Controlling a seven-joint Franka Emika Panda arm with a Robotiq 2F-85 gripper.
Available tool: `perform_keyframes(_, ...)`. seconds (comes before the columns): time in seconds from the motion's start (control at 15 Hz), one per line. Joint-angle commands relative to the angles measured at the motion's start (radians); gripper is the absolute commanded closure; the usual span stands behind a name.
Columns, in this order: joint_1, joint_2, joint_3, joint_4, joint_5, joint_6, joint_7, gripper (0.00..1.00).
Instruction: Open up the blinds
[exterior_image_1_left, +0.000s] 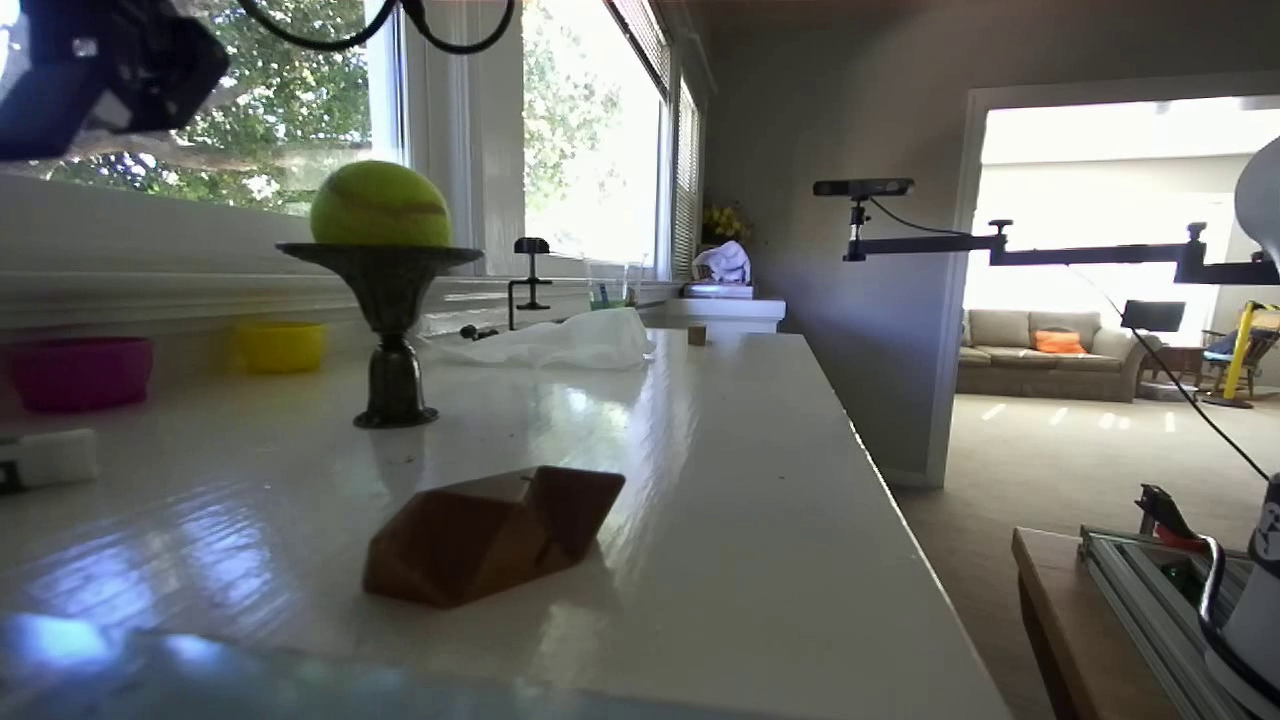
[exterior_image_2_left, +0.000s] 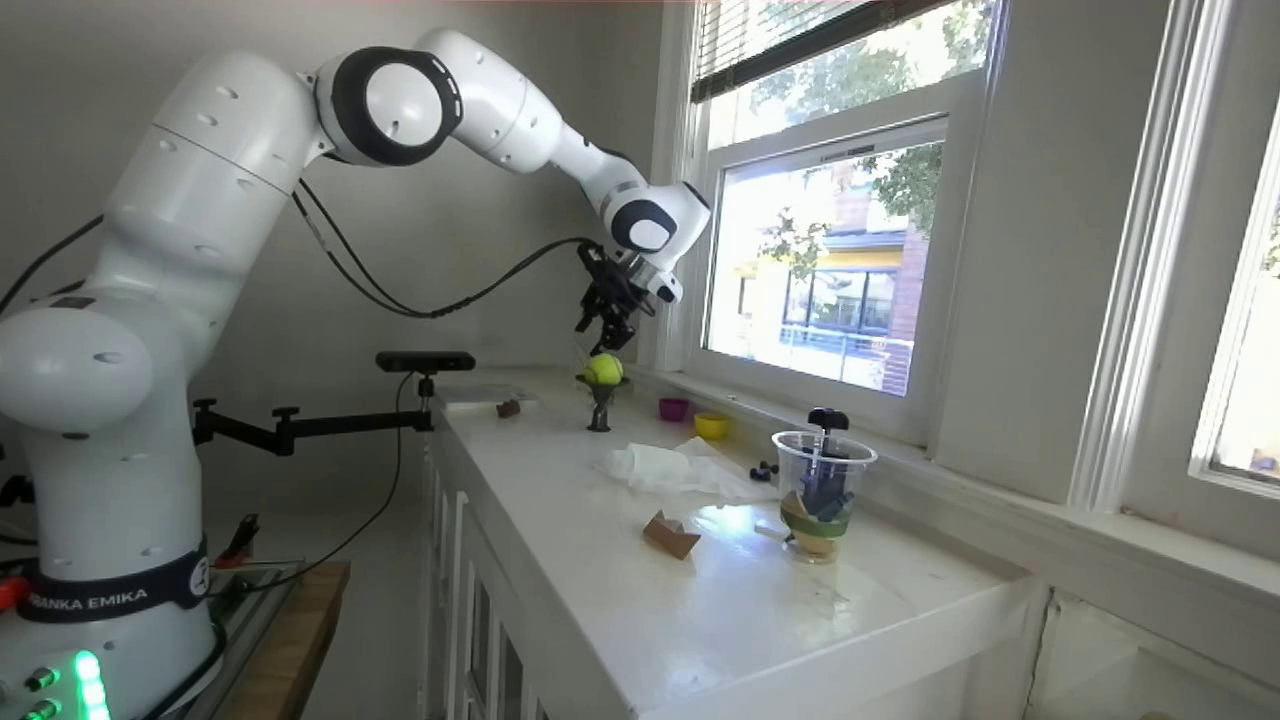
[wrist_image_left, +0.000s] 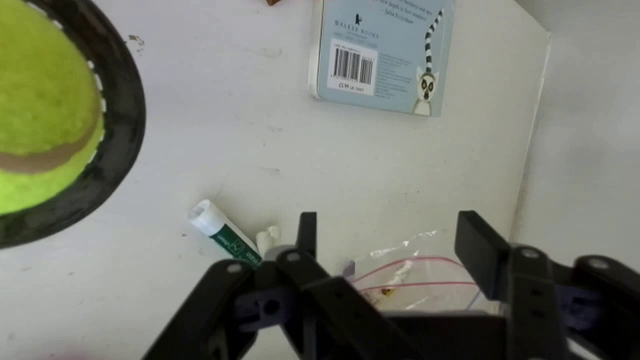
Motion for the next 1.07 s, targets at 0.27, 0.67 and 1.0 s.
perform_keyframes(0.27, -0.055, -0.236, -0.036, -0.077, -0.012, 0.076, -0.085, 0.0)
perform_keyframes(0.67, -0.055, -0.35, -0.062, -0.055, -0.057, 0.152, -0.135, 0.0)
perform_keyframes(1.0, -0.059, -0.406, -0.089, -0.073, -0.153, 0.28, 0.006, 0.0)
